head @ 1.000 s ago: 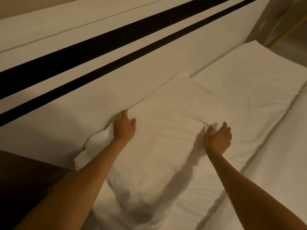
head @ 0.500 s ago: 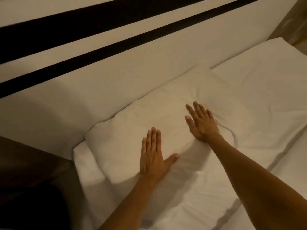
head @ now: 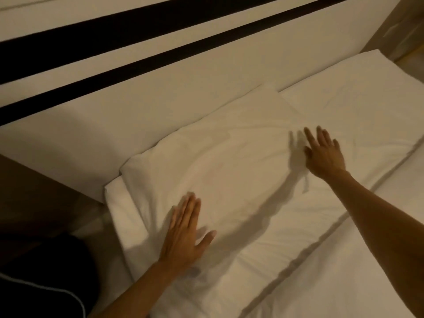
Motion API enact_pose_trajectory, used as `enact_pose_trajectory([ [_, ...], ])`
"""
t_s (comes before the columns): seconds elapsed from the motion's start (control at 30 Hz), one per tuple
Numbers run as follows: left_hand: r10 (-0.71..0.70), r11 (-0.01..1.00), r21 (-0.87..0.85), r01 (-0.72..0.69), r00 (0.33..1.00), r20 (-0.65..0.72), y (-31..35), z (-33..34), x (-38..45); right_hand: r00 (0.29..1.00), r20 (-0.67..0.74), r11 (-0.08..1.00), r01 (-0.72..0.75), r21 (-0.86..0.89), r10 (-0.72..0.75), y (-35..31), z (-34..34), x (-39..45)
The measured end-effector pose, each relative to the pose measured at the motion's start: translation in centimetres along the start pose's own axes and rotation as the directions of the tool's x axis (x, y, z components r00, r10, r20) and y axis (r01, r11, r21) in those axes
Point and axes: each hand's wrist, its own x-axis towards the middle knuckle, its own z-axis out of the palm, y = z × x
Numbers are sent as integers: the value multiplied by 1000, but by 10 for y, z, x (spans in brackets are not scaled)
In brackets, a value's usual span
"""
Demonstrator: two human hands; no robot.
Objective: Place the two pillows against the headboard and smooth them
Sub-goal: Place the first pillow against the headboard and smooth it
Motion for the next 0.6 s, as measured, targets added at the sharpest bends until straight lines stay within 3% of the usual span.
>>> enact_pose_trajectory([
  [0.1,-31,997,-68,27,997,-65,57,-1,41,972,-24,971,235,43,-235,-46,6,-20],
  [0.2,71,996,49,-72,997,19,85,23,71,927,47,926,368,88,-373,-74,31,-37],
  [0.27,127,981,131,-146,982,141,81,39,70,943,118,947,296,128,-311,-71,48,-44],
  [0.37,188,956,187,-227,961,205,54,51,50,976,187,983,78,165,-109,-43,62,-44],
  [0.5,215,944,195,-266,945,248,2,49,-5,960,274,994,-85,69,63,11,61,-44],
  [0.6,237,939,168,-299,921,310,-29,32,-53,957,256,990,-142,-5,139,40,46,-41],
])
